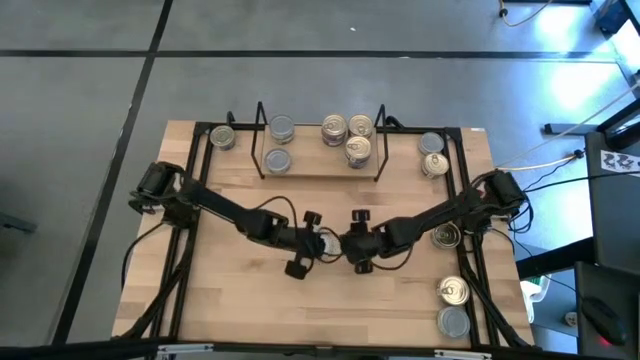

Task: Stack canned seafood by type on shelf
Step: Stack the green and white tuna can on top of the green and white tuna can on the shelf

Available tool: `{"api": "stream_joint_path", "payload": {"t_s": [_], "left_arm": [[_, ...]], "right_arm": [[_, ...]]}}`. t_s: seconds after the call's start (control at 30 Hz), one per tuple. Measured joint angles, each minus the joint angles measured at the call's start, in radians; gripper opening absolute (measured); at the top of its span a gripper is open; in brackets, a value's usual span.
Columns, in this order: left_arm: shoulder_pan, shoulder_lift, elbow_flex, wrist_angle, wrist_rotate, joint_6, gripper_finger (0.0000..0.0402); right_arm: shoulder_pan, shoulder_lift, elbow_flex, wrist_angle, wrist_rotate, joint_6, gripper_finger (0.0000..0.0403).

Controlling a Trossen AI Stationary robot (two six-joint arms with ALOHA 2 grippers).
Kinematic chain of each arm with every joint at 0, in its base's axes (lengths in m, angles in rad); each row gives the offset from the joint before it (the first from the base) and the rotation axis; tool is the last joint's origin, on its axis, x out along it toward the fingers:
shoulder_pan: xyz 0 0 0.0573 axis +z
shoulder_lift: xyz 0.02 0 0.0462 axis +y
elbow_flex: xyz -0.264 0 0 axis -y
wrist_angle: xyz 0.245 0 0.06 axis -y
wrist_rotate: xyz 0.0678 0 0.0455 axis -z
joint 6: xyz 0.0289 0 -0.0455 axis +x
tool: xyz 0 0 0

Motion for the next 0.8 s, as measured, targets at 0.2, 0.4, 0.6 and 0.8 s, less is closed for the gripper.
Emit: {"api": "stream_joint_path", "payload": {"t_s": [0.2, 0.4, 0.6, 0.8], "left_arm": [[-0.012, -0.058, -0.038, -0.042, 0.002, -0.054, 0.0002], [0.023, -0.072, -0.238, 0.245, 0.013, -0.103, 0.0001], [0.061, -0.052, -0.358, 0.524, 0.103, -0.134, 0.0001], [0.075, -0.012, -0.403, 0.583, 0.116, -0.140, 0.0002]], "right_arm": [[0.028, -0.022, -0.001, 0.082, -0.008, -0.052, 0.0191], [0.020, 0.017, -0.001, 0.274, -0.026, -0.130, 0.0215], [0.020, 0.077, -0.001, 0.382, -0.030, -0.162, 0.0299], [0.020, 0.167, 0.000, 0.522, -0.044, -0.277, 0.0353]]}}
